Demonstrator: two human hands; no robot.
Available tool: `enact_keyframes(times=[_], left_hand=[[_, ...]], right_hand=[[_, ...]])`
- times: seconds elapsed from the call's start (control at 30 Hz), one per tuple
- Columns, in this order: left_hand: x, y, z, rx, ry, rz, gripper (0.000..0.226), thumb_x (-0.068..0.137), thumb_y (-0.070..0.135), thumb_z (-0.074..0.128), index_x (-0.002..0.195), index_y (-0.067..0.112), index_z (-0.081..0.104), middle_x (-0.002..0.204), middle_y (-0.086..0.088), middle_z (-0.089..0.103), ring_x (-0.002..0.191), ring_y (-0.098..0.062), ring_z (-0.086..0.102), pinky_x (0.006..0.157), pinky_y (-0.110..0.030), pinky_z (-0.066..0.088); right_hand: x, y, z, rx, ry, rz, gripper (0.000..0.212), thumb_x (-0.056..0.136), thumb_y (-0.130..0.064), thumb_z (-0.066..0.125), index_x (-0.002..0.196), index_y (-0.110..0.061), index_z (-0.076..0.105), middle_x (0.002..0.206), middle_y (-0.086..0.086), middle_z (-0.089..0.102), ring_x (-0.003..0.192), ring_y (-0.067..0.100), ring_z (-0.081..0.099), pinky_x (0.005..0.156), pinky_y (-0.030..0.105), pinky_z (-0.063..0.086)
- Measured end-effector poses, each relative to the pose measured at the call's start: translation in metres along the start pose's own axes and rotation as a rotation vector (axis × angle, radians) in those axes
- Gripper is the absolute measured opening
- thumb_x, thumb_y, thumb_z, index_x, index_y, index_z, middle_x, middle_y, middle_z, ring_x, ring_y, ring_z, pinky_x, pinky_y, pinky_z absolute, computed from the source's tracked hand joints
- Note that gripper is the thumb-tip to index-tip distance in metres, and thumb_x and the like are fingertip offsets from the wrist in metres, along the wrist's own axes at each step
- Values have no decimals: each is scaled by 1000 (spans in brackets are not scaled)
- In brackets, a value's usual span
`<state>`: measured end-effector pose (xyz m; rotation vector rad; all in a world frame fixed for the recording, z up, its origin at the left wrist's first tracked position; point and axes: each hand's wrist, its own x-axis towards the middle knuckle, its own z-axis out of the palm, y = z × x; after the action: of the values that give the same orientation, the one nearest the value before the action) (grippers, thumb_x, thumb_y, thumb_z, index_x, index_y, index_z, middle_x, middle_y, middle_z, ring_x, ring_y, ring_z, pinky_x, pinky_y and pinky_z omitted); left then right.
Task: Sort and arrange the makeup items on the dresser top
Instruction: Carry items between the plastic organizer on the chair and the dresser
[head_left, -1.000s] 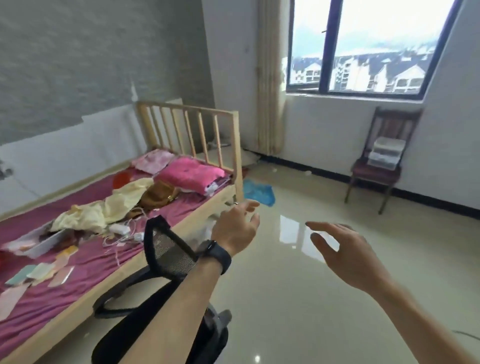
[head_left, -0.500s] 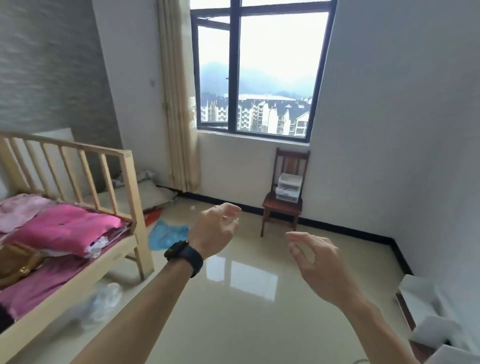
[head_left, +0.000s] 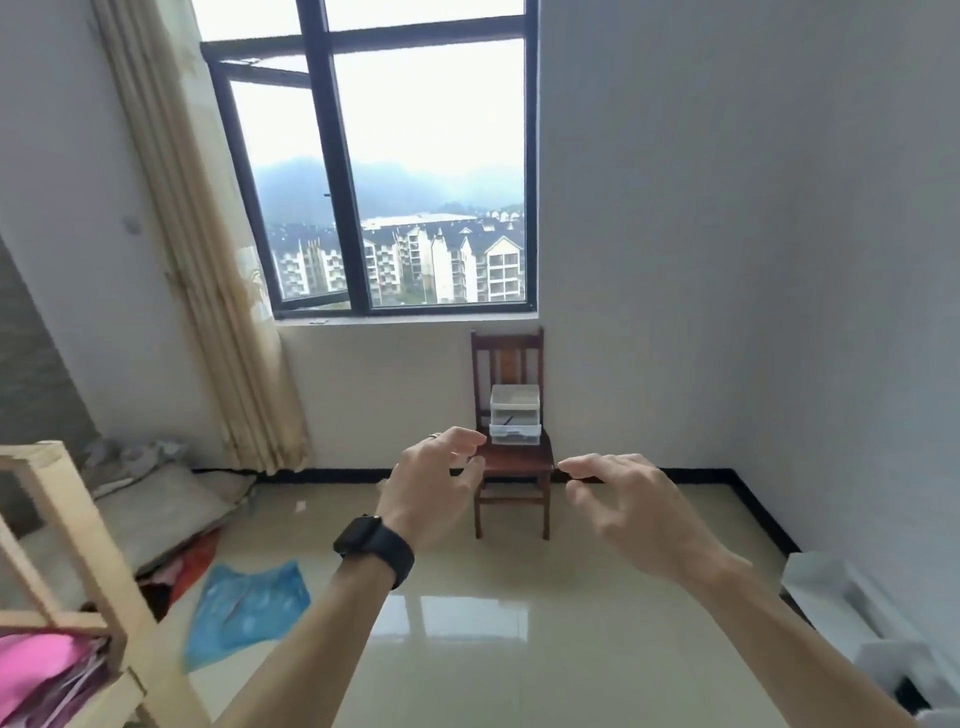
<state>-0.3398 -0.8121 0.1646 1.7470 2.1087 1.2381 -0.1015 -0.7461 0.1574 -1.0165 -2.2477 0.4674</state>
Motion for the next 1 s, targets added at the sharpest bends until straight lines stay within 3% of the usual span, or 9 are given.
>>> enact_keyframes(times=[0.23, 0.4, 0.6, 0.87, 1.0], left_hand=[[122, -51, 41, -14, -61, 14, 24, 92, 30, 61, 113, 39, 67, 104, 22, 66, 96, 1, 63, 90, -28, 53], [215, -89, 80, -2, -94, 17, 22, 92, 32, 60, 111, 42, 66, 102, 23, 66, 96, 1, 63, 87, -21, 50], [320, -142, 121, 3, -113, -58, 22, 92, 31, 61, 111, 39, 67, 104, 19, 67, 97, -1, 63, 92, -29, 51], [443, -241, 169, -8, -190, -182, 21, 91, 31, 62, 109, 40, 66, 106, 18, 68, 97, 0, 62, 92, -24, 50], [518, -296, 199, -11, -240, -192, 21, 91, 30, 61, 110, 39, 65, 107, 16, 68, 98, -3, 63, 92, -26, 50]], right_hand=[[110, 54, 31, -20, 6, 49, 28, 100, -37, 56, 127, -37, 64, 120, -21, 66, 126, 3, 47, 105, 25, 40], [194, 112, 60, 6, 13, 79, 28, 100, -38, 56, 127, -37, 64, 117, -22, 67, 121, 0, 48, 93, 7, 32], [303, 178, 96, 59, -30, 117, 28, 100, -39, 56, 127, -38, 64, 117, -25, 66, 121, -1, 48, 91, 8, 33], [436, 242, 170, 89, -112, 198, 27, 100, -39, 55, 126, -40, 63, 113, -28, 65, 114, -2, 48, 86, 2, 33], [501, 275, 215, 70, -129, 245, 27, 100, -39, 55, 126, -40, 63, 112, -31, 64, 115, -2, 49, 90, 12, 35]])
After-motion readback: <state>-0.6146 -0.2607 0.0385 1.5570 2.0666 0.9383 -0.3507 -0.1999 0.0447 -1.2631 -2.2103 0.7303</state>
